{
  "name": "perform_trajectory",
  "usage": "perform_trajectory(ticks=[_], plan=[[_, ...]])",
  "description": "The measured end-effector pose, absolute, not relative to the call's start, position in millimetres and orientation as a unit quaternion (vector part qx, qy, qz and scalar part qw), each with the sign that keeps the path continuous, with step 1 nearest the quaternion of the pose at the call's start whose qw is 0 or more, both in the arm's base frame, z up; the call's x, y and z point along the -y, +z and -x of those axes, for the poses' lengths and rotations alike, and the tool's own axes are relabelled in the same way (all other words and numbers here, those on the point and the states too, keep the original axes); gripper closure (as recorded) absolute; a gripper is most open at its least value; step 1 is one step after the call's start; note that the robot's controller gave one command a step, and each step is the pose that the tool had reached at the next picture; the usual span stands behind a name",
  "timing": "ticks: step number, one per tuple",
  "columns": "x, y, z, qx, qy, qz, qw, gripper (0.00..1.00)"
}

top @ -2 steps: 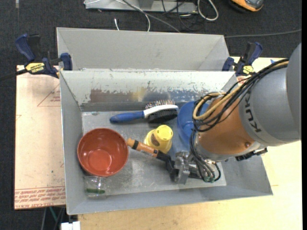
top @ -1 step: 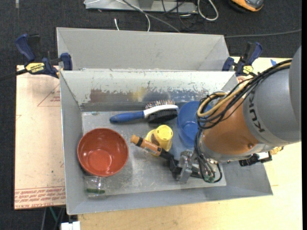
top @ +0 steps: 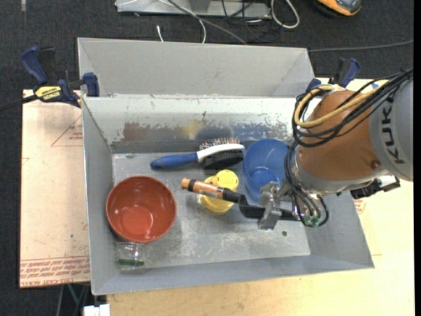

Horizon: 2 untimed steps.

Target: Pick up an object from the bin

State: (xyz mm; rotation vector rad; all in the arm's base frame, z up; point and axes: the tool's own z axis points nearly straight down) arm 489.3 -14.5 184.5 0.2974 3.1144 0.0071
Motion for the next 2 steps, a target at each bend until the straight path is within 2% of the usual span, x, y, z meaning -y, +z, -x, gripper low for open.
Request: perform_trajectory(ticks=[1,2], plan=[[13.3,98.3,-480.8,-0.991,0.003,-0.137,0.006,1.00],[9.2,207.8,-490.2,-0.993,0.003,-0.116,0.008,1.00]])
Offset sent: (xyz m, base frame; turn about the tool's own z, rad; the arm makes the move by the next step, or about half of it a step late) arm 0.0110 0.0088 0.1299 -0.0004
